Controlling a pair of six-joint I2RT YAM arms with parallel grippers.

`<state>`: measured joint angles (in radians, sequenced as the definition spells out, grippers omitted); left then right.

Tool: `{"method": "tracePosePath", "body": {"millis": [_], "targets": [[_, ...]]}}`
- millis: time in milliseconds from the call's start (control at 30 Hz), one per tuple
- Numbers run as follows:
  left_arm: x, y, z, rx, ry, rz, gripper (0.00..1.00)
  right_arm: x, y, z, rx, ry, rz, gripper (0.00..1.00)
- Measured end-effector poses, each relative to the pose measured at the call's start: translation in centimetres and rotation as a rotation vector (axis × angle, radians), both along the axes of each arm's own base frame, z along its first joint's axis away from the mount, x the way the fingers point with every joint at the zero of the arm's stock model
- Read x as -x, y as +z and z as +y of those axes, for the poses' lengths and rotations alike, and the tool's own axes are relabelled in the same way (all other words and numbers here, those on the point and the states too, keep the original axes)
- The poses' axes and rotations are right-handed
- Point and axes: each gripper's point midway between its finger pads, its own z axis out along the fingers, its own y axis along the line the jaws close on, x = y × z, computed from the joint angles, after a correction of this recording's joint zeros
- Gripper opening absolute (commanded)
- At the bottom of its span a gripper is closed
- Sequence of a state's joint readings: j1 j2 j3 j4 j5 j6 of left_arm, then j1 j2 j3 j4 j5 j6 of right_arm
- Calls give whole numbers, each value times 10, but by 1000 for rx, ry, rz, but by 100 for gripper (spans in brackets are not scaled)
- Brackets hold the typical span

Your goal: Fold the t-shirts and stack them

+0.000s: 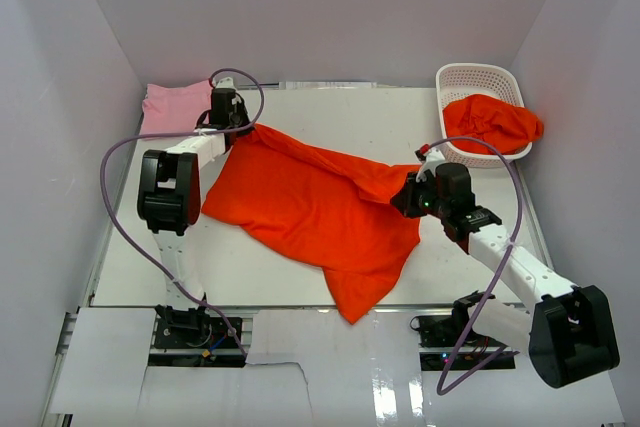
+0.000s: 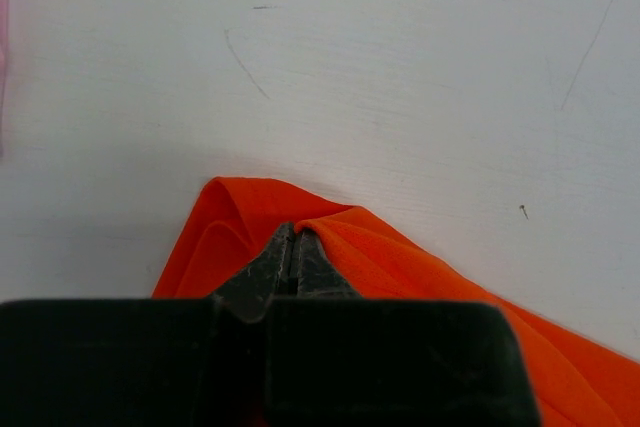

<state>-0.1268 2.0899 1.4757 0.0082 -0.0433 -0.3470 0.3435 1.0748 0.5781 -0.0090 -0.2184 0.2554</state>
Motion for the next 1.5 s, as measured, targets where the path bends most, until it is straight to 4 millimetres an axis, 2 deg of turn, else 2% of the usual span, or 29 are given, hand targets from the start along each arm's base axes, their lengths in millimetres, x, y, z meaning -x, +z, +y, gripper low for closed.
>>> {"method": "tracePosePath", "body": {"millis": [367,533,667,733,867,1033,1167,1367,1500], "targets": [[16,-10,2,-5,-1,41,0,25,-38,-2,25,-5,120,8],[22,-14,4,-12,3,67,0,29,-66,-8,72,-43,217,8],[35,-14,9,-30,16,89,0,28,-93,-16,139,-93,321,8],[39,-12,12,-37,25,94,0,22,-101,-16,161,-111,360,8],[43,-8,17,-55,49,101,0,-1,-101,-10,166,-130,381,8],[57,-11,28,-92,90,138,0,-25,-101,-10,155,-162,393,8],[74,-24,36,-115,119,191,0,-49,-100,-16,145,-192,396,8],[107,-54,44,-147,179,310,0,-97,-99,-33,146,-229,384,8],[120,-52,41,-162,217,324,0,-126,-98,-44,153,-247,379,8]]}}
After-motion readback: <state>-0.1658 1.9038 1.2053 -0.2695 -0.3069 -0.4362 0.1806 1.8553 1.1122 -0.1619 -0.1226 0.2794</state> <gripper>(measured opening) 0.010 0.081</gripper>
